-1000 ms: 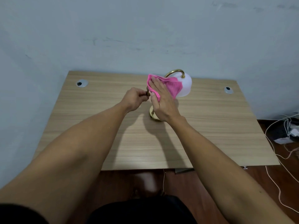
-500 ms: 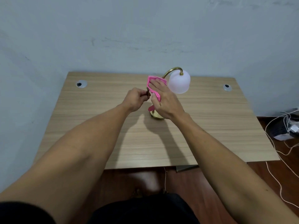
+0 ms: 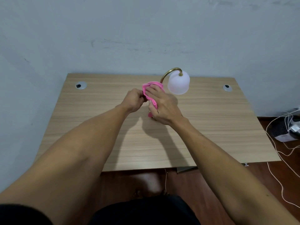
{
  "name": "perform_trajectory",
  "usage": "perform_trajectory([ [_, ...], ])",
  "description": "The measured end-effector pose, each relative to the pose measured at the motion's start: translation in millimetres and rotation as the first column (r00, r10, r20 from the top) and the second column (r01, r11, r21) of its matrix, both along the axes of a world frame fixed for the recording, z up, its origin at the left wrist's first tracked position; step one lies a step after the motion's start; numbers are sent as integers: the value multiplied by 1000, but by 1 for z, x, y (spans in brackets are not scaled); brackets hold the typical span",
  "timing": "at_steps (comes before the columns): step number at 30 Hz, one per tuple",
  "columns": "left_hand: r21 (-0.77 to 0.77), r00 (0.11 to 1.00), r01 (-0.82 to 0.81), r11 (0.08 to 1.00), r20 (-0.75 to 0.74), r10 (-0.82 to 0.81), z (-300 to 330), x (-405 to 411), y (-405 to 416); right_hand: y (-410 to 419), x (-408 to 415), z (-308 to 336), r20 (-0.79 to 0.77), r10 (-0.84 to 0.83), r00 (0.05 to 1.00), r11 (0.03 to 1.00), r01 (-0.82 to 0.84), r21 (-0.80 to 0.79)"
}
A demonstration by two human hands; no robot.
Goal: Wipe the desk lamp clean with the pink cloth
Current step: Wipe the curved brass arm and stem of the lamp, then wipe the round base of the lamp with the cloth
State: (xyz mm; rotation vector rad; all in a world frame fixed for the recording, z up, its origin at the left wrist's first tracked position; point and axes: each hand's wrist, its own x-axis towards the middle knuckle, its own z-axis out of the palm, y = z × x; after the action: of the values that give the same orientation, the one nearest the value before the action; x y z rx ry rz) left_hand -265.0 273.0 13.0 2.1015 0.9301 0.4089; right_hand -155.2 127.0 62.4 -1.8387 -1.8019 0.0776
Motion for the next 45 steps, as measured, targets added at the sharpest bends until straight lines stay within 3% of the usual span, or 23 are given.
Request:
perform_trajectory([
  [3,-55,999,-9,998,39,11,-1,0,0,0,3,5,-124,-96,988,995,100,29],
  [6,-14,1000,8,1000,11,-8,1,0,-2,-2,3,1,-108,20,994,1000,-20,-1],
  [9,-58,999,-6,998,40,8,0,1,-1,-2,6,5,-223,-56,973,997,64,30],
  [13,-79,999,-2,997,45,6,-1,0,-1,-9,12,5,-285,24,958,1000,-18,25],
  [14,-83,998,-9,997,59,14,0,0,-1,-10,13,7,-413,-18,910,999,35,34],
  [16,-91,997,-29,995,70,36,0,1,-3,-15,15,9,-706,-173,687,964,264,20],
  [17,-94,997,-37,995,69,43,-1,1,-4,-17,15,9,-772,-219,596,927,374,26],
  [18,-99,997,-39,994,69,46,0,1,-4,-18,13,10,-792,-234,564,898,437,46],
  [20,-105,997,-36,994,63,43,0,1,-4,-17,6,15,-757,-172,630,906,403,129],
  [22,-110,998,-30,993,58,37,-1,1,-2,-7,2,20,-671,-75,738,946,265,185],
  [26,-46,999,10,999,47,-7,1,0,-2,17,1,8,-319,-67,945,996,81,31],
  [31,-36,999,35,999,37,-33,-1,-1,0,13,10,3,-141,34,989,998,-25,65],
  [33,-51,1000,12,999,26,-11,0,0,0,8,18,7,-141,74,987,997,-67,49],
  [35,-53,1000,-2,999,22,3,2,1,-1,-1,24,8,-331,-23,943,1000,26,4],
  [38,-78,999,-30,997,43,33,4,0,-1,-16,37,-6,-630,-258,732,966,204,-159],
  [41,-94,997,-56,994,39,60,2,1,1,-34,52,-25,-702,-424,571,900,348,-261],
  [45,-99,991,-108,989,72,116,0,3,-3,-51,70,-46,-704,-535,468,827,461,-322],
])
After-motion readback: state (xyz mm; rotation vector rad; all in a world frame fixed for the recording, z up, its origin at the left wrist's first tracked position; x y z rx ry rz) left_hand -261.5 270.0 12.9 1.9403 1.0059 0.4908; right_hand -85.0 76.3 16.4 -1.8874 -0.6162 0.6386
